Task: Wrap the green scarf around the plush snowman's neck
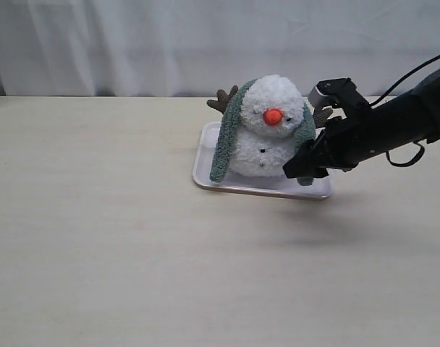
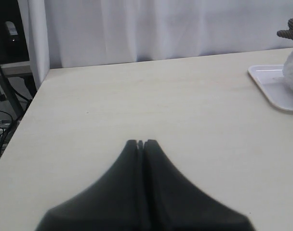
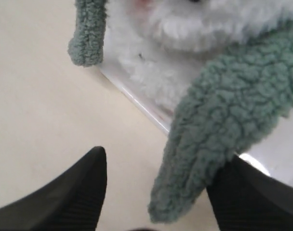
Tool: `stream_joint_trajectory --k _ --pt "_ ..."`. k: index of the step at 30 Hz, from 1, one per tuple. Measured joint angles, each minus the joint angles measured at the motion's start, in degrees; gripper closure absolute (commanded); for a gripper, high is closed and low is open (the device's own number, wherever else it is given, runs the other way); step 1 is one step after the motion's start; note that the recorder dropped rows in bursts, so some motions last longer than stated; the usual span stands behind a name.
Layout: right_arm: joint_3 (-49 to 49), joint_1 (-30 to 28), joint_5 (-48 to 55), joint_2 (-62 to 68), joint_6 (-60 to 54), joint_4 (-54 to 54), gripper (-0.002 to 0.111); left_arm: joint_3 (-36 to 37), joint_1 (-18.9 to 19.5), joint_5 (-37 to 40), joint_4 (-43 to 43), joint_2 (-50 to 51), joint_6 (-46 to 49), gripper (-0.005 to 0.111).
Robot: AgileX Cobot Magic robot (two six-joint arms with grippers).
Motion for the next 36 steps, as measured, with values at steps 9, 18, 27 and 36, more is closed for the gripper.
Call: stream_joint_trajectory --k 9,18,27,36 --pt "0.0 0.0 5.2 -1.4 7.8 -4.7 0.051 0.0 0.0 0.0 0.0 0.0 0.0 0.107" --pt "0.6 0.0 8.2 -1.4 9.5 -3.8 0.051 0.0 0.0 0.0 0.0 0.0 0.0 0.107" --pt "1.2 0.0 14.9 -0.4 12.8 -3.8 0.051 0.0 0.0 0.0 0.0 0.0 0.0 0.107" --pt "1.2 1.0 22.4 -0.4 3.7 9.6 0.051 0.0 0.0 0.0 0.0 0.0 0.0 0.107"
